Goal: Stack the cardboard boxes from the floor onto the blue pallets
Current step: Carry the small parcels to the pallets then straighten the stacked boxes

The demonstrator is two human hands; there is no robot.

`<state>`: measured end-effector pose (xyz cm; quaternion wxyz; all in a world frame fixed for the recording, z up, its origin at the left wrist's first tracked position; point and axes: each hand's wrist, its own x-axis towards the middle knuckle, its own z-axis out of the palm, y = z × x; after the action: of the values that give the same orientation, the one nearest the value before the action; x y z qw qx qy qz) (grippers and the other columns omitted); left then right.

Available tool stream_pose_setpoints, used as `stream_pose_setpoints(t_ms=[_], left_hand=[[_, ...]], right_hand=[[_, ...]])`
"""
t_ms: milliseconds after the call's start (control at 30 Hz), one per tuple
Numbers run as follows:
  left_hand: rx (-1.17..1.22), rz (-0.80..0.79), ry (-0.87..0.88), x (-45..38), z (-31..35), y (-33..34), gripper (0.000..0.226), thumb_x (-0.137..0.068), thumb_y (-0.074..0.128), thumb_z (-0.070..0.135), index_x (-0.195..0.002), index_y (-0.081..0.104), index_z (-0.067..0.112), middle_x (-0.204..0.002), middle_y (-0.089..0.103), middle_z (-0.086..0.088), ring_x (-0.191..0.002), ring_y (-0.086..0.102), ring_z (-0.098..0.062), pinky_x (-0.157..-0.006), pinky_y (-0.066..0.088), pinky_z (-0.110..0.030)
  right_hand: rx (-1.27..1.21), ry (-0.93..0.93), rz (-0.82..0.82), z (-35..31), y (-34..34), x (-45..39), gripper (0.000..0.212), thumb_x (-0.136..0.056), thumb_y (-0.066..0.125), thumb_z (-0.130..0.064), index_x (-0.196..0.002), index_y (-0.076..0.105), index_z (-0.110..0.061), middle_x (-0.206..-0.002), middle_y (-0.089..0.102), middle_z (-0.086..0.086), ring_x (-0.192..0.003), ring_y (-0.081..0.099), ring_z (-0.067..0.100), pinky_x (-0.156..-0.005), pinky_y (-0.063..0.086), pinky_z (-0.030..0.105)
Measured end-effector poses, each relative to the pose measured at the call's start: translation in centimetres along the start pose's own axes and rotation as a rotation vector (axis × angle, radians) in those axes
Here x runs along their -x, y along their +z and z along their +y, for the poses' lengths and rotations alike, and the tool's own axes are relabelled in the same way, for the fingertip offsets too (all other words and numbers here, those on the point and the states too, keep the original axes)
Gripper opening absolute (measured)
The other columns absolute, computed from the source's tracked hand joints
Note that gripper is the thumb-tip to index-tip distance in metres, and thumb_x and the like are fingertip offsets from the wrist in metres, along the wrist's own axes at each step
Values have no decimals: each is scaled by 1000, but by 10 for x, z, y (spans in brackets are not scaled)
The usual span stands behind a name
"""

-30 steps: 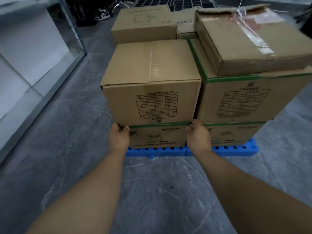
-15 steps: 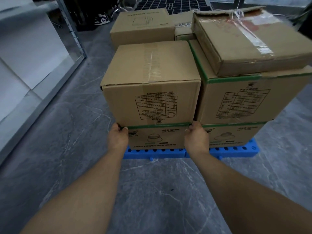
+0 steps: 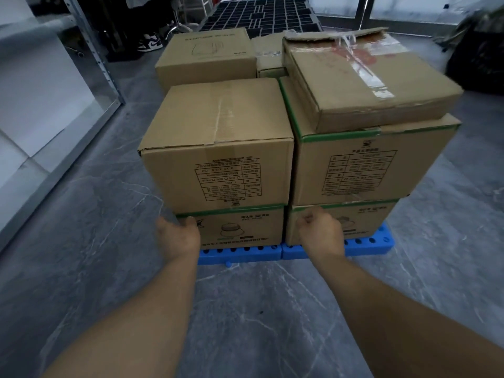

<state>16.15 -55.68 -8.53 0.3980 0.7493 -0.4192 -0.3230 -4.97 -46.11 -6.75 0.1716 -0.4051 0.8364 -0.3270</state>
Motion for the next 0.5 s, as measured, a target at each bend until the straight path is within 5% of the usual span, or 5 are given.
stream_pose_setpoints(t_ms=[133,300,500], left_hand=[[-115,-89,91,29,12,21,16,-90,52,19,-99,58,6,-98,64,-10,-85,57,-25,-70,41,-29],[-272,-264,252,85,37,64,19,-92,51,29,-97,66,18,-92,69,-3,-78,56,-18,-67,39,-23],[-230,-360,284,130,54,98,35,-94,50,27,-125,57,14,-114,65,-2,-107,57,-19,-78,35,-17]], right_hand=[[61,168,22,37,-29,-15,21,-90,47,-19,-91,61,-2,-86,63,15,-77,54,28,-63,40,29],[6,306,136,83,-69,-35,11,-91,44,-12,-90,51,-4,-92,59,18,-71,47,25,-53,31,28],[-124,367,202,111,-99,-59,43,-96,42,-18,-136,38,-1,-135,49,18,-119,48,36,-90,40,41]])
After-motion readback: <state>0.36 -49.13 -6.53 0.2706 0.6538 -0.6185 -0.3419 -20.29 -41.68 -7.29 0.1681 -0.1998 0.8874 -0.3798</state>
